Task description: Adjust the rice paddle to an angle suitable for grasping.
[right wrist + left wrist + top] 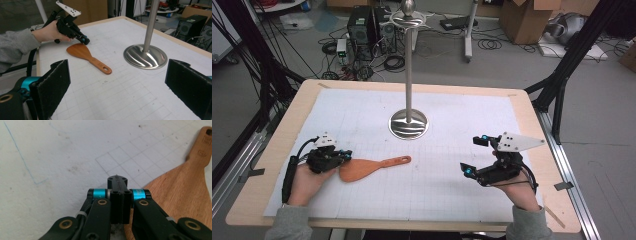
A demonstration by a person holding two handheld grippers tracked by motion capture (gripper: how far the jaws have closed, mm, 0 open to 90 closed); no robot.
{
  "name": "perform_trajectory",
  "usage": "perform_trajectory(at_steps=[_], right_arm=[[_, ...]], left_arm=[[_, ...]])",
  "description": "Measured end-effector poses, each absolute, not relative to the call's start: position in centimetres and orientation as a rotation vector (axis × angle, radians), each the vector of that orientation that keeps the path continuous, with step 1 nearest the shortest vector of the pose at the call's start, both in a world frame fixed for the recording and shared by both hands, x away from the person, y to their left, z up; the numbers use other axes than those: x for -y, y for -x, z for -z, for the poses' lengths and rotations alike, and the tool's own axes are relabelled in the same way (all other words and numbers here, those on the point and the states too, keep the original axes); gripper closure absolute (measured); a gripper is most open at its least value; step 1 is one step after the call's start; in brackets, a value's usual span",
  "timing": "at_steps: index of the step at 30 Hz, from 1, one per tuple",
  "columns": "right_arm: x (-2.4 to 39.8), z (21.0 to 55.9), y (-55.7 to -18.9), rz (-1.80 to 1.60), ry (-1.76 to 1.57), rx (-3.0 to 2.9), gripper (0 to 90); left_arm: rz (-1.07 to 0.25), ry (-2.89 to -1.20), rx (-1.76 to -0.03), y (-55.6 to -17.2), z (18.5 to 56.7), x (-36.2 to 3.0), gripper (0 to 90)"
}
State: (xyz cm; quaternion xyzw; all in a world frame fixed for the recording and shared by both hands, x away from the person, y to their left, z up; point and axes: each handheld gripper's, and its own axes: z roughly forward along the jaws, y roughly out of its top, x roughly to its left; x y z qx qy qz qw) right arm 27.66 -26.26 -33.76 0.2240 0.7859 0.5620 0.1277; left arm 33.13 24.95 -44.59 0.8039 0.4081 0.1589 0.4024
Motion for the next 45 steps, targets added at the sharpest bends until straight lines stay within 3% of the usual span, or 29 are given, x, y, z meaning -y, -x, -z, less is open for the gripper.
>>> perform_trajectory(at_steps=[12, 33, 41, 45], right_arm=[[26.3, 33.7, -28.0, -1.652, -0.646, -2.282, 4.7], [23.7, 33.5, -29.7, -1.678, -0.580, -2.324, 4.7], [23.2, 33.5, -30.0, -1.680, -0.560, -2.329, 4.7], [23.2, 33.5, -29.9, -1.670, -0.569, -2.341, 4.7]], left_arm=[[-0.299, -2.094, -0.868, -31.7, 44.6, -25.0, 89.6], [-0.212, -2.128, -0.777, -28.6, 44.5, -24.5, 89.6], [-0.287, -2.076, -0.846, -28.6, 43.6, -24.2, 89.6], [-0.264, -2.043, -0.802, -28.6, 42.4, -22.9, 89.6]])
